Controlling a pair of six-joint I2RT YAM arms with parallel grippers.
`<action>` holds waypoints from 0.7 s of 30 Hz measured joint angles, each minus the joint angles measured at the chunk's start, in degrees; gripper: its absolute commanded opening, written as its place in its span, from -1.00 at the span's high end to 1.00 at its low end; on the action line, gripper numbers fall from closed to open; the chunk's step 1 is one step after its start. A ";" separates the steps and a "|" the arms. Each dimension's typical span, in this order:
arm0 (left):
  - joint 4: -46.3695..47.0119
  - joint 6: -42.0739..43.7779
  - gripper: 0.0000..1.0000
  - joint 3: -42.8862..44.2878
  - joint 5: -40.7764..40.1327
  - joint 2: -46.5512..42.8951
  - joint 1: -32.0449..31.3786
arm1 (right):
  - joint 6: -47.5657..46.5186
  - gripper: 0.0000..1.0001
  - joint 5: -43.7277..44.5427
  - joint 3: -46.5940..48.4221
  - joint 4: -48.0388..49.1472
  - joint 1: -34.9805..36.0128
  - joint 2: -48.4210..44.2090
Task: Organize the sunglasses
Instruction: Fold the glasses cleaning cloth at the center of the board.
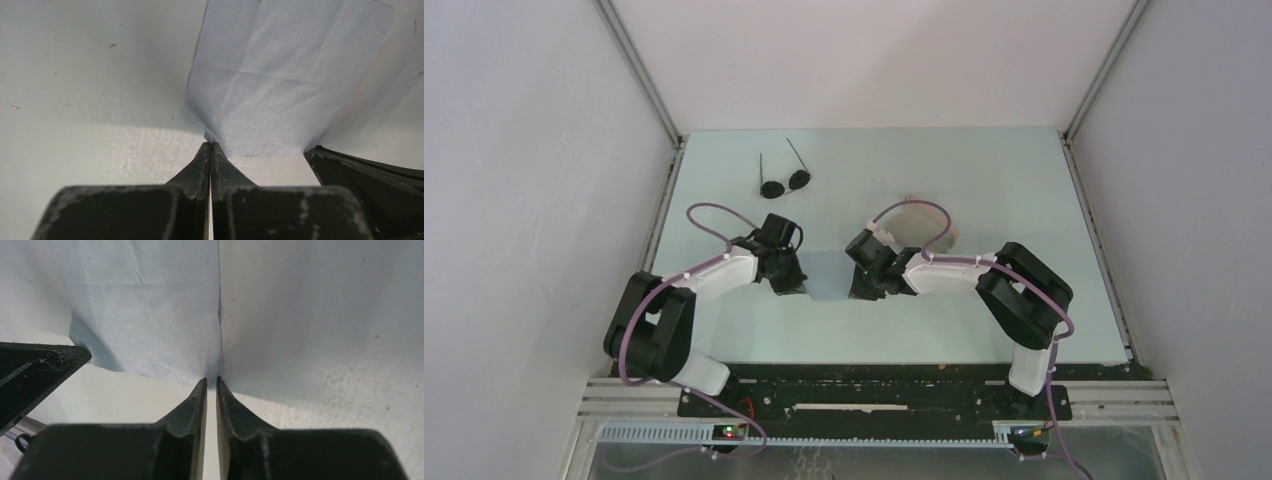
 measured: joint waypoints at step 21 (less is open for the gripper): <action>0.52 0.00 1.00 -0.68 0.83 -0.13 -0.02 | 0.11 1.00 0.39 0.00 0.79 -0.22 0.46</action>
